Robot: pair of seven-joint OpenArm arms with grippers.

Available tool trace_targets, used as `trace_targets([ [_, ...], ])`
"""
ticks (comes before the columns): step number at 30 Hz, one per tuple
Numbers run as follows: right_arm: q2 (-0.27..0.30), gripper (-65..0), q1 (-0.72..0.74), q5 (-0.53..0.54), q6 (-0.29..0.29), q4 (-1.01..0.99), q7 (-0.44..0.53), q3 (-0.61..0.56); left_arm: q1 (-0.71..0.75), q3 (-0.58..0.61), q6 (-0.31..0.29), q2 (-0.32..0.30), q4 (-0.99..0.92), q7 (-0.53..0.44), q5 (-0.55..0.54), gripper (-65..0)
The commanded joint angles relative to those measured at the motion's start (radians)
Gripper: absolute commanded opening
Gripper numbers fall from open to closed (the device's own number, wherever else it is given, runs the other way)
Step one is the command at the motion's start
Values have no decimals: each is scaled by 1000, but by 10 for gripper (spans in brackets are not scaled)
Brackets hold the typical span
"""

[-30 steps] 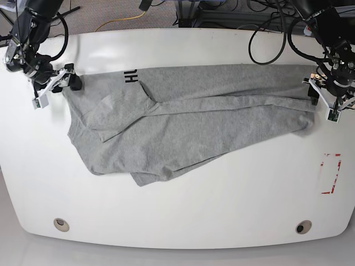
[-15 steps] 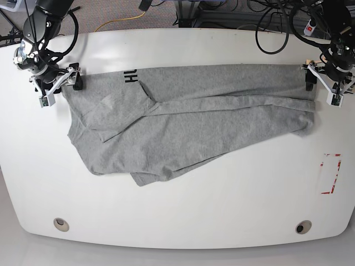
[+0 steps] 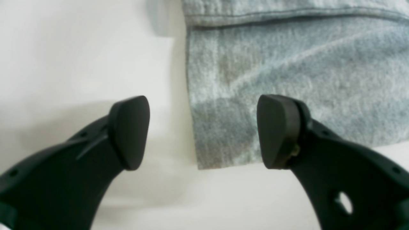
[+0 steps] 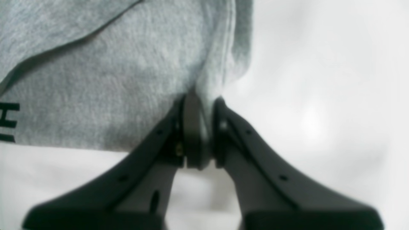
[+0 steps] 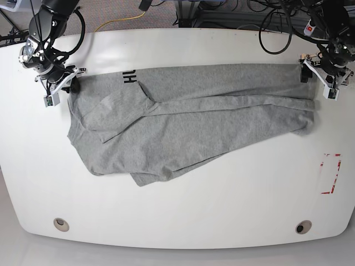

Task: Fold the T-shirt properly
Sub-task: 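Regrasp the shirt edge with the right gripper and pull it taut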

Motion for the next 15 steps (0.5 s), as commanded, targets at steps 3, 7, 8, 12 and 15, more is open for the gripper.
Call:
trace_targets([
  [3, -5, -650, -3, -14, 5, 17, -17, 4, -6, -2, 2, -17, -86, -14, -6, -388],
  [7, -5, -650, -6, -13, 5, 17, -17, 6, -4, 24, 2, -39, -129, -14, -6, -511],
  [8, -5, -650, -6, -13, 5, 17, -19, 6, 0, 34, 2, -42, -132, -14, -6, -533],
  [12, -10, -650, -41, -11, 5, 63, -23, 7, 31, 13, 2, -42, -102, -13, -7, -547],
  [15, -13, -650, -87, -11, 5, 140, -25, 7, 72, -4, 2, -40, -34, -13, -9, -549],
])
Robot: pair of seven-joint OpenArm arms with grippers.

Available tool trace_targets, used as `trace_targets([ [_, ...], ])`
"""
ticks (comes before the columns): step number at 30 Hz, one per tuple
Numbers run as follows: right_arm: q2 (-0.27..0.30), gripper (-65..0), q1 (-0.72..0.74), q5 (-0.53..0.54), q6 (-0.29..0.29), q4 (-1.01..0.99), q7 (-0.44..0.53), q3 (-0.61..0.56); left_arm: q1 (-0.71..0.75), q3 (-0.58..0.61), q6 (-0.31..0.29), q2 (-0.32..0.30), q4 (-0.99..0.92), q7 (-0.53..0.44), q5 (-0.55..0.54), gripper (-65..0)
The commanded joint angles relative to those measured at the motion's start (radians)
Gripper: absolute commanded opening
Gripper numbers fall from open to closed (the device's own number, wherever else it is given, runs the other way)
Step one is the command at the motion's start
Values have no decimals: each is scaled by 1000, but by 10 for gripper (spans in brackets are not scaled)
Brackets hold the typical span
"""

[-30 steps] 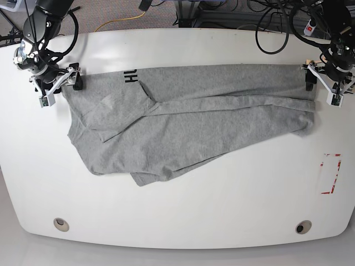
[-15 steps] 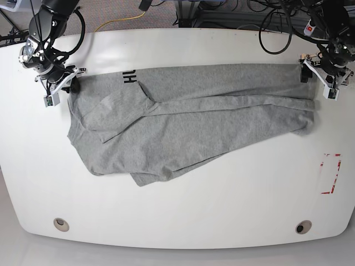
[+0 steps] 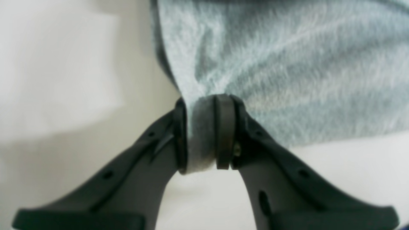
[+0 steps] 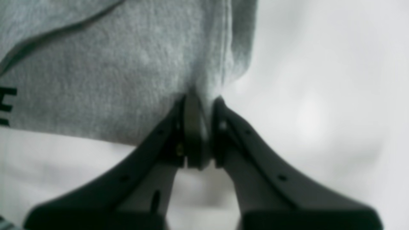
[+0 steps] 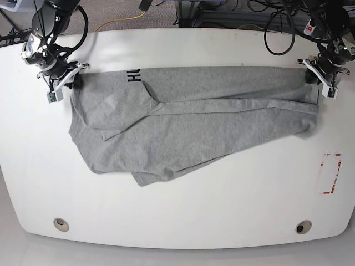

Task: Fold the T-shirt properly
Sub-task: 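Regrasp the shirt edge with the right gripper and pull it taut, then open the right gripper and move it toward the shirt body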

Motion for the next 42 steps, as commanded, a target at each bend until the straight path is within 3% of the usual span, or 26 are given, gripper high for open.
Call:
trace_targets([
  [1, 10, -650, -40, -10, 5, 83, -10, 6, 47, -19, 2, -14, 66, 30, 29, -549],
  [8, -53, -650, -138, -10, 5, 191, -59, 67, 121, -40, 2, -50, 105, 30, 27, -547],
  [15, -60, -634, -203, -10, 5, 252, -59, 72, 132, -65, 2, -57, 104, 34, 30, -543],
  [20, -60, -453, -203, -9, 5, 264, -59, 70, 127, -59, 2, -59, 107, 36, 30, -533],
  [22, -60, -358, -193, -9, 5, 284, -59, 72, 125, -59, 2, -59, 107, 36, 30, -486],
  [24, -60, -273, -189, -9, 5, 321, -59, 72, 122, -59, 2, -59, 108, 36, 30, -397],
  [27, -59, -200, -180, -9, 5, 366, -59, 66, 115, -62, 2, -61, 145, 36, 30, -286],
  [32, -56, -190, -118, -10, 5, 390, -61, 58, 110, -63, 2, -59, 222, 36, 29, -264],
  [42, -53, -190, 112, -19, 5, 349, -141, -137, 89, -63, 2, -56, 294, 36, 30, -265],
])
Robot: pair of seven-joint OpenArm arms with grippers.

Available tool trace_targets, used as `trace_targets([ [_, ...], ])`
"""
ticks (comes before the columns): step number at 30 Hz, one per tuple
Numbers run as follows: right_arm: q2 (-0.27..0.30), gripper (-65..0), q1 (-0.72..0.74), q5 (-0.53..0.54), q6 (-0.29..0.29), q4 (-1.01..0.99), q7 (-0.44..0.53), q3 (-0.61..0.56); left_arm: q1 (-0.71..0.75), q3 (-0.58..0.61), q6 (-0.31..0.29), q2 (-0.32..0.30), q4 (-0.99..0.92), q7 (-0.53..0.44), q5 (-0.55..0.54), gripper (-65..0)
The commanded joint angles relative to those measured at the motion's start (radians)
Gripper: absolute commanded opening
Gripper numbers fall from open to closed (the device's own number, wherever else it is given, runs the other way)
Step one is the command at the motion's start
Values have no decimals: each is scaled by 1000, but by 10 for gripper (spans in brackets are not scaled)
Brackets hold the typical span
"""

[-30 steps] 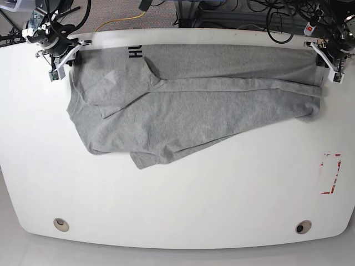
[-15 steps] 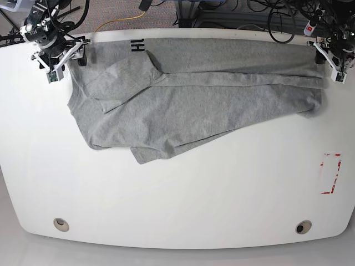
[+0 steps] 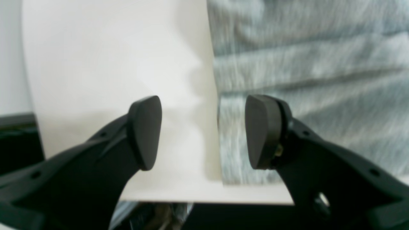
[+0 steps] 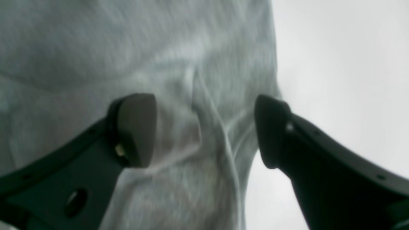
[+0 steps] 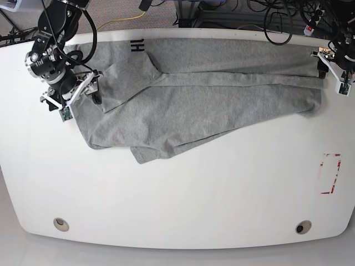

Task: Fold the T-shirt properly
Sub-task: 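Open the right gripper and move it toward the shirt body, then grasp the loose shirt hem with the right gripper and drag it outward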

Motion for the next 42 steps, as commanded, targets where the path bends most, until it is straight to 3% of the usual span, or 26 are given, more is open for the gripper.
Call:
trace_targets([
  [1, 14, -190, 83, 6, -1, -34, -11, -41, -6, -7, 6, -15, 23, -16, -7, -265],
  [9, 14, -190, 310, 0, -1, -281, -21, -154, -6, -10, 6, -17, 22, -16, -7, -265],
  [13, 14, -190, 436, -77, -1, -443, -14, -200, -6, -10, 6, -17, 20, -16, -5, -265],
  [22, 14, -190, 649, -132, -1, -809, 131, -282, -6, -12, 6, -17, 19, -16, -5, -265],
  [27, 14, -192, 707, -134, -1, -961, 217, -285, -6, -10, 6, -17, 19, -18, -5, -265],
  [32, 5, -192, 713, -134, -1, -995, 223, -286, -6, -10, 6, -17, 19, -19, -5, -265],
  [38, -45, -197, 712, -135, -1, -1000, 237, -288, -6, -10, 6, -17, 17, -19, -5, -265],
  [42, -61, -296, 712, -171, -37, -1001, 272, -288, -6, -10, 6, -18, 17, -21, -5, -265],
])
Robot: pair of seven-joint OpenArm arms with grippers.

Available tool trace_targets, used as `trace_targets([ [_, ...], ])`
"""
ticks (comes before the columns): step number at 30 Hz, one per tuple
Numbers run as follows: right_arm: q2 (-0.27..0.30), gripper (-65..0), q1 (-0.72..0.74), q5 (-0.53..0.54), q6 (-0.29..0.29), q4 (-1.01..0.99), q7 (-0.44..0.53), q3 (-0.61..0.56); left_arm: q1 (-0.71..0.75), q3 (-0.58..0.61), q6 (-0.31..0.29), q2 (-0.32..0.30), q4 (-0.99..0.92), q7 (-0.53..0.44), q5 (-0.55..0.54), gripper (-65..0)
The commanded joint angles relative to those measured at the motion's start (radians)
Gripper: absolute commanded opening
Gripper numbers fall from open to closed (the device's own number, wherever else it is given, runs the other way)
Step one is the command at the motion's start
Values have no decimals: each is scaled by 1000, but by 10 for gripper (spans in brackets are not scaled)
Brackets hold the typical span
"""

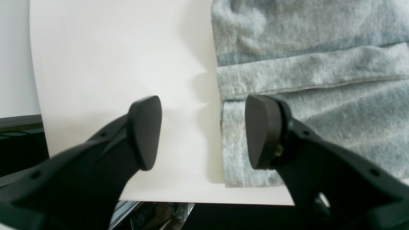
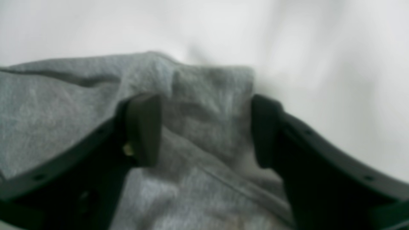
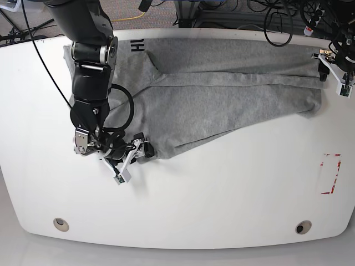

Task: Fold the T-shirt properly
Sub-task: 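Grasp the loose shirt hem with the right gripper and drag it outward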

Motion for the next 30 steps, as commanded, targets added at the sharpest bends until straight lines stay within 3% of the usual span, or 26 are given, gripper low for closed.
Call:
trace_targets([
  [1, -1, -317, 33, -36, -30, 13, 54, 3, -1, -6, 6, -18, 14, -20, -6, -265],
  [6, -38, -374, 33, -172, -39, 13, 106, 4, -1, -6, 6, -18, 14, -20, -6, -265],
  [10, -52, -433, 36, -211, -39, 13, 117, 4, -1, -6, 6, -18, 14, -20, -6, -265],
  [15, -53, -647, 50, -215, -41, 13, 131, 3, -1, -6, 6, -18, 14, -21, -6, -265],
  [21, -40, -650, 75, -215, -42, 16, 137, 1, -1, -6, 6, -18, 14, -21, -6, -265],
  [30, -7, -650, 139, -214, -41, 21, 180, -135, -1, -6, 6, -19, 14, -21, -6, -265],
])
